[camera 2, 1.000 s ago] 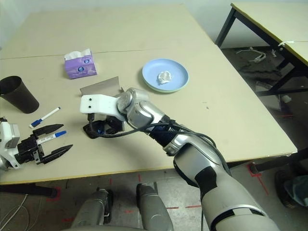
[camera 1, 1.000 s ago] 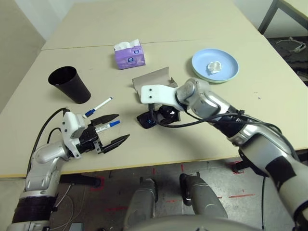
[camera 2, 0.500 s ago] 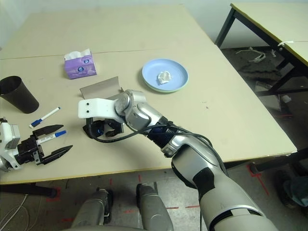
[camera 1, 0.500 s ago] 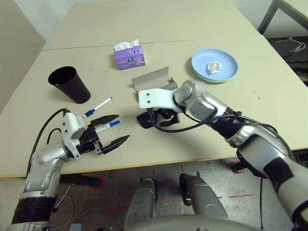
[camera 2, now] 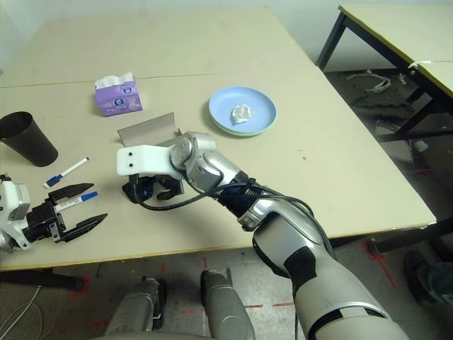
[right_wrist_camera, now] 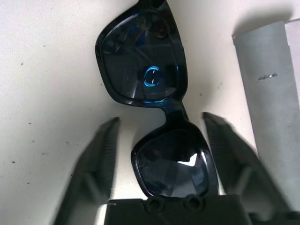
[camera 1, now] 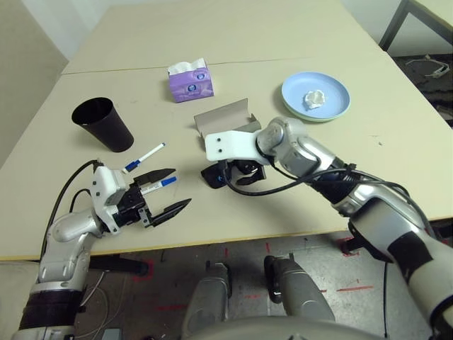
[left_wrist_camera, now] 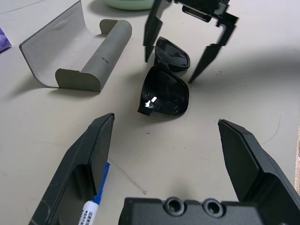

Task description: Organize and tidy the items on the table.

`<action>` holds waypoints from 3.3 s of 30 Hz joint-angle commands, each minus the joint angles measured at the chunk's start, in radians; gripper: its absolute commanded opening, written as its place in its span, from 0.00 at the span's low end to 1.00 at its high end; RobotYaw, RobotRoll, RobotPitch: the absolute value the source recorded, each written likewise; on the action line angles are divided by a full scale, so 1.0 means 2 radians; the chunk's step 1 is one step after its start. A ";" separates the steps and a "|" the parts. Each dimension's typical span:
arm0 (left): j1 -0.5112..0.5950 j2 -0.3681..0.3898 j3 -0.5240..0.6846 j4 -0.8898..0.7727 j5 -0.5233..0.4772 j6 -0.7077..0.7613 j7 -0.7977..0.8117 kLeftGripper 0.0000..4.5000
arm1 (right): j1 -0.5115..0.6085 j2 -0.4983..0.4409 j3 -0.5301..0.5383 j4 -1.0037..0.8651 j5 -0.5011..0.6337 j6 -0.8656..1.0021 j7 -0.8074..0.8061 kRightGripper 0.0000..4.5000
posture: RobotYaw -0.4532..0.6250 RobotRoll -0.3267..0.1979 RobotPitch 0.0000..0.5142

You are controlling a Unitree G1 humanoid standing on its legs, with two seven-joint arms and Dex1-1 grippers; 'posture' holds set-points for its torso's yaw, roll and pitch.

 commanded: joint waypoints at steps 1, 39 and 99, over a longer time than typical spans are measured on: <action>0.006 -0.002 -0.004 0.004 0.004 -0.002 -0.003 1.00 | 0.008 0.002 0.001 -0.002 -0.005 -0.005 0.005 0.53 | 0.35 0.62 0.35; -0.011 -0.027 0.030 -0.003 -0.031 0.071 0.071 1.00 | -0.176 0.093 -0.053 0.330 -0.068 -0.266 -0.200 0.04 | 0.39 0.62 0.34; -0.002 -0.035 0.027 -0.012 -0.024 0.061 0.074 1.00 | -0.177 0.132 -0.121 0.472 -0.096 -0.295 -0.275 1.00 | 0.38 0.62 0.35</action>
